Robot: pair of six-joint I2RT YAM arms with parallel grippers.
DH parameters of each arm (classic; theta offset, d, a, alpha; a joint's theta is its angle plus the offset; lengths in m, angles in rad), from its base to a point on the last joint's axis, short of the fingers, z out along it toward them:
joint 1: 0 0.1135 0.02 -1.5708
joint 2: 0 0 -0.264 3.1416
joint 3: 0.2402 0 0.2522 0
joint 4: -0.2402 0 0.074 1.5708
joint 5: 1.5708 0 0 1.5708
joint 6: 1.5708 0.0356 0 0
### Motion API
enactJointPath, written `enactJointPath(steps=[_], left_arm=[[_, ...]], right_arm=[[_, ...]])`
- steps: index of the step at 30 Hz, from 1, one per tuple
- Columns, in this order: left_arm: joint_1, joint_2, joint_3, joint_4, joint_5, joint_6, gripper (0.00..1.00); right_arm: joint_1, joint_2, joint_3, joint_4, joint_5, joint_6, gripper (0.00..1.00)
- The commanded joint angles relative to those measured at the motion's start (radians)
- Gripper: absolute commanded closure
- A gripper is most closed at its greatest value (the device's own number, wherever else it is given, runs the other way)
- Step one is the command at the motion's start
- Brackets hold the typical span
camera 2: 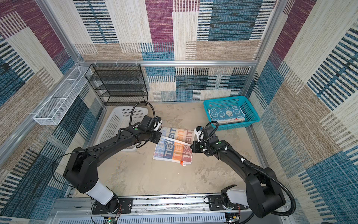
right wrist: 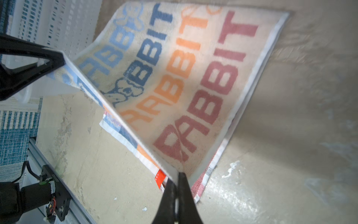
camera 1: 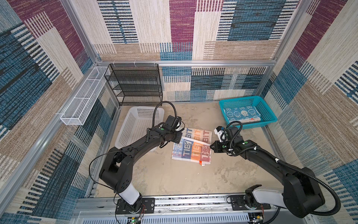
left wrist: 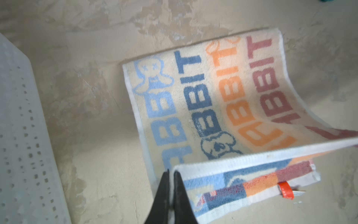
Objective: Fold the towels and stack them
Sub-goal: 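Fold the held edge over the towel toward the far edge with both grippers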
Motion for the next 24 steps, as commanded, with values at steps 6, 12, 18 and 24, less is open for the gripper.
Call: enactJointPath(steps=[6,12,18,24], left_arm=[[-0.01,0.046,-0.098,0.039,-0.023,-0.088,1.0],[-0.012,0.105,-0.097,0.053,-0.023,-0.107,1.0],[-0.01,0.135,-0.029,0.02,-0.077,-0.099,1.0],[-0.012,0.064,0.016,-0.019,-0.06,-0.109,1.0]], right_arm=[[0.017,0.091,-0.123,0.117,-0.007,0.11,1.0],[0.015,0.177,-0.071,0.107,0.07,0.081,1.0],[-0.003,0.256,0.063,0.049,0.125,0.03,1.0],[-0.004,0.217,0.184,-0.079,0.212,-0.013,1.0]])
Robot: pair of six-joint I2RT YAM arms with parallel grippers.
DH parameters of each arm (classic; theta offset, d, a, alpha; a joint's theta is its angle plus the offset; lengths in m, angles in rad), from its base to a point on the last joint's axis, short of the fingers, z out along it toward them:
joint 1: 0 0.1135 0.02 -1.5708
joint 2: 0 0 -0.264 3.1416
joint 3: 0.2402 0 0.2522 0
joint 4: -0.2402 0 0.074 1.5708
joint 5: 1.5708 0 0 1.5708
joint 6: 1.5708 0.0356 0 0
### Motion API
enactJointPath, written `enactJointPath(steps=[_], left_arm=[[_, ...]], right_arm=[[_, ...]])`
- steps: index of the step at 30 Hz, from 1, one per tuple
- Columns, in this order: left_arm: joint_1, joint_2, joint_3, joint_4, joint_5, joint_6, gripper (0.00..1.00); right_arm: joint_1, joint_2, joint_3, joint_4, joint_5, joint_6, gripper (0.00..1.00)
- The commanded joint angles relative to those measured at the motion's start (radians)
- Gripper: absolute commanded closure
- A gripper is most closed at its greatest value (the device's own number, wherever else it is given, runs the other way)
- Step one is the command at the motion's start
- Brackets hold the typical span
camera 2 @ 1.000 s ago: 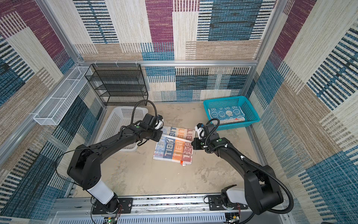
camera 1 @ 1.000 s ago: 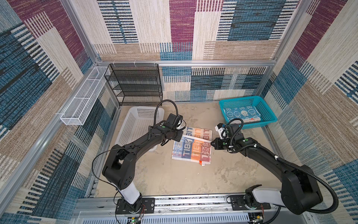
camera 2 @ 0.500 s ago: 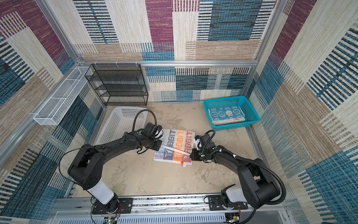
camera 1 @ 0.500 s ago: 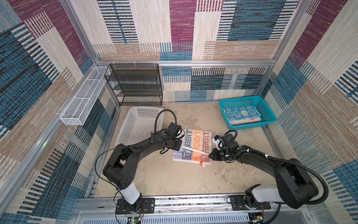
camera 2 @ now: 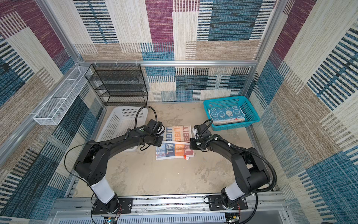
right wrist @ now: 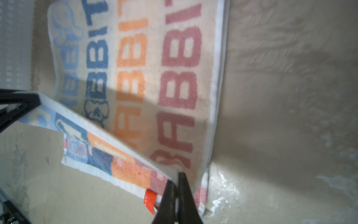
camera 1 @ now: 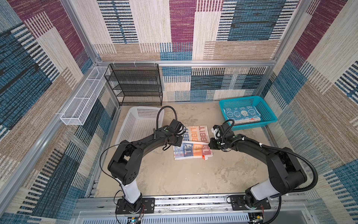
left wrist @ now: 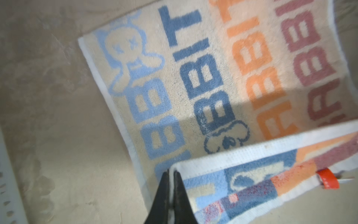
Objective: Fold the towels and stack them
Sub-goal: 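Fold the held edge over the towel toward the far edge with both grippers, then open both grippers and raise them off the folded towel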
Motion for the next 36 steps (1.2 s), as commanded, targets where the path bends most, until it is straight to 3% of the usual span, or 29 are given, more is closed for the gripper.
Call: enactJointPath(steps=[1,7,14,25,36], left_arm=[[0.002,-0.054,0.0,-0.031,-0.016,-0.019,1.0],[-0.028,-0.124,-0.082,0.012,0.006,-0.048,1.0],[-0.043,-0.082,-0.158,0.064,0.007,-0.059,1.0],[-0.053,-0.057,-0.186,0.095,0.03,-0.068,1.0],[-0.083,-0.128,-0.222,0.121,0.118,-0.1,0.47]], right_arm=[[-0.001,-0.036,0.03,-0.101,0.085,-0.032,1.0],[-0.001,-0.089,-0.015,-0.122,0.078,-0.037,1.0],[0.011,-0.079,-0.117,-0.059,0.038,-0.015,1.0],[0.022,-0.071,-0.086,-0.098,0.05,-0.025,0.93],[0.045,-0.06,-0.097,-0.084,0.041,-0.014,0.66]])
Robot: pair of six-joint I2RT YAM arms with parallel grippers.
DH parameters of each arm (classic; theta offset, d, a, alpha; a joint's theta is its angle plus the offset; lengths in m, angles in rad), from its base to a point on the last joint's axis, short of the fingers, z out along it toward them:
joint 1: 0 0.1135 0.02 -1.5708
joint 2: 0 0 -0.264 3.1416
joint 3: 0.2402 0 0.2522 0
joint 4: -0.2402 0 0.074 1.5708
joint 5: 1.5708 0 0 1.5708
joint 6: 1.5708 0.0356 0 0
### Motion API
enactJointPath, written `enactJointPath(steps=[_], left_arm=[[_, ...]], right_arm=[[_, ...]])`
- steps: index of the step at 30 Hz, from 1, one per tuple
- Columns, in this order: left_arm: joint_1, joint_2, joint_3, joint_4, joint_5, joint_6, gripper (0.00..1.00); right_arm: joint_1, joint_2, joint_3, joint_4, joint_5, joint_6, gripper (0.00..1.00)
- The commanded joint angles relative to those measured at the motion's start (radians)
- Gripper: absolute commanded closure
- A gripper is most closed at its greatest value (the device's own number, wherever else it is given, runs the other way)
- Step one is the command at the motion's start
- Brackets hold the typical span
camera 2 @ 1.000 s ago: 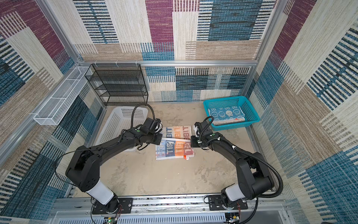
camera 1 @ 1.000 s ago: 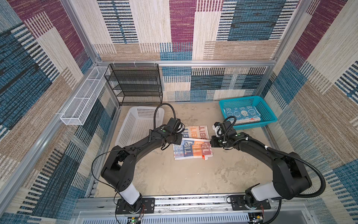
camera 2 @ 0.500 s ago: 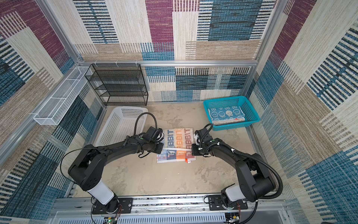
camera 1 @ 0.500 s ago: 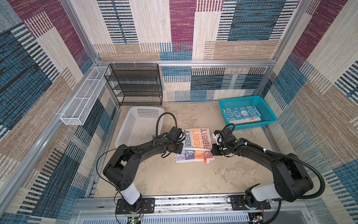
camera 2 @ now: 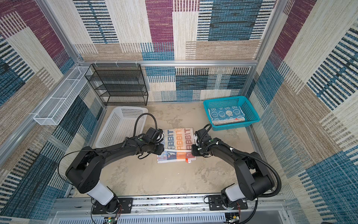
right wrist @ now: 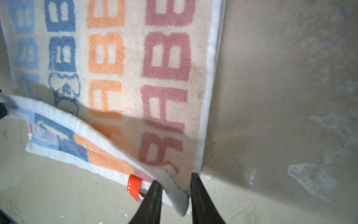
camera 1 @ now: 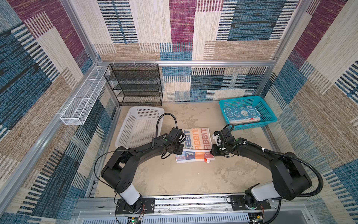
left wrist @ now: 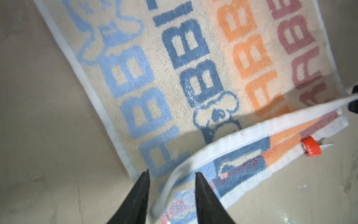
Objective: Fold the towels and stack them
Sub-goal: 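Open both grippers and raise them off the folded towel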
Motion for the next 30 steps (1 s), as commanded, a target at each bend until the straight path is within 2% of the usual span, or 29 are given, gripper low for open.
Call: enactJointPath(steps=[1,4,5,6,12,18,21,25,30], left_arm=[[-0.012,-0.03,-0.016,0.011,0.038,-0.039,0.39],[-0.019,-0.067,-0.032,0.008,0.043,-0.052,0.1],[-0.019,-0.086,-0.033,0.004,0.043,-0.055,0.03],[-0.019,-0.105,-0.033,-0.002,0.044,-0.058,0.01],[-0.013,-0.207,0.019,-0.01,0.05,-0.086,0.01],[0.03,-0.145,0.112,0.057,0.197,-0.238,0.01],[0.032,-0.096,0.104,0.113,0.253,-0.31,0.01],[0.024,-0.064,0.008,0.227,0.315,-0.384,0.01],[0.023,-0.063,-0.104,0.263,0.291,-0.408,0.01]], right_arm=[[0.006,-0.005,0.005,0.002,0.008,0.01,0.62],[0.011,-0.034,0.014,-0.018,0.012,0.012,0.54],[0.013,-0.05,0.016,-0.026,0.012,0.016,0.5],[0.012,-0.065,0.016,-0.032,0.012,0.017,0.47],[0.013,-0.134,0.016,0.002,-0.045,0.051,0.21],[0.012,-0.1,-0.003,0.212,-0.257,0.153,0.01],[0.013,-0.072,-0.034,0.288,-0.312,0.198,0.01],[0.013,-0.065,-0.107,0.354,-0.362,0.228,0.01],[0.013,-0.069,-0.172,0.35,-0.332,0.219,0.01]])
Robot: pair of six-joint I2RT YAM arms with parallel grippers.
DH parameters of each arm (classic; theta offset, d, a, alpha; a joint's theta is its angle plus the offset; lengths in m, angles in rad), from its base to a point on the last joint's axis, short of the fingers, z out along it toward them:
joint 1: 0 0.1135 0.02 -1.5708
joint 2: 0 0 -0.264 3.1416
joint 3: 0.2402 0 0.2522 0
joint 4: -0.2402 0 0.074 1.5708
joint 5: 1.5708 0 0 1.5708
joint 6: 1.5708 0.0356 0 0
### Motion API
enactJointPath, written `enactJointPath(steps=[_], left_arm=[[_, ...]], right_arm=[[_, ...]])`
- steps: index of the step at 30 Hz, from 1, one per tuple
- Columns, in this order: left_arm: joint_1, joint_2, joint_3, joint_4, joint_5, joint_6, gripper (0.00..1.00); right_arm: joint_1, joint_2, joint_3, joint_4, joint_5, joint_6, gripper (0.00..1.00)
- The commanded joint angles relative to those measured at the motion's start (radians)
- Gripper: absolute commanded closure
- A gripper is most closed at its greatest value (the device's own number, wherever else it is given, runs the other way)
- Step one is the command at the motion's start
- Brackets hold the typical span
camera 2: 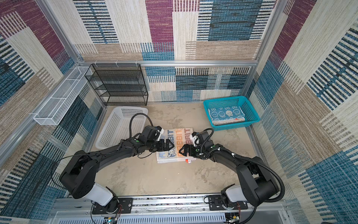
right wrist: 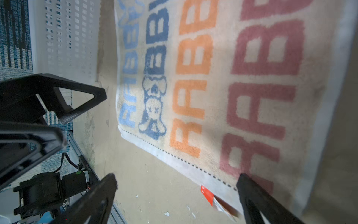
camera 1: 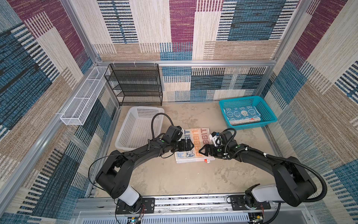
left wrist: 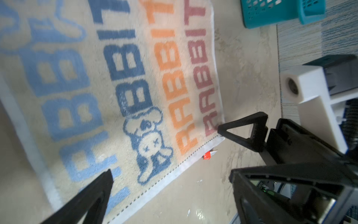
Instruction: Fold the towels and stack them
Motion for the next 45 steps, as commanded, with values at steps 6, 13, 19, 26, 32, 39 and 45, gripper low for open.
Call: enactJointPath(steps=[6,13,19,26,32,39,45], left_arm=[[0.0,0.042,-0.116,0.115,0.024,-0.084,0.01],[-0.001,-0.033,-0.009,0.016,-0.033,-0.051,0.01],[0.101,-0.023,0.226,-0.04,-0.02,-0.023,0.01],[0.191,0.253,0.466,-0.057,0.055,-0.04,0.01],[0.222,0.419,0.522,-0.015,0.101,-0.088,0.01],[0.264,0.514,0.522,0.003,0.106,-0.073,0.01],[0.288,0.515,0.502,-0.029,0.077,-0.007,0.01]], right_arm=[[0.0,0.008,-0.059,0.019,0.023,0.008,0.01],[-0.008,-0.02,0.067,-0.063,0.03,-0.029,0.01],[-0.127,0.089,0.345,-0.082,-0.012,-0.048,0.01],[-0.179,0.389,0.599,-0.022,-0.079,-0.044,0.01],[-0.196,0.552,0.636,0.107,-0.157,0.016,0.01],[-0.209,0.667,0.697,0.099,-0.185,-0.029,0.01],[-0.238,0.696,0.711,0.046,-0.146,-0.079,0.01]])
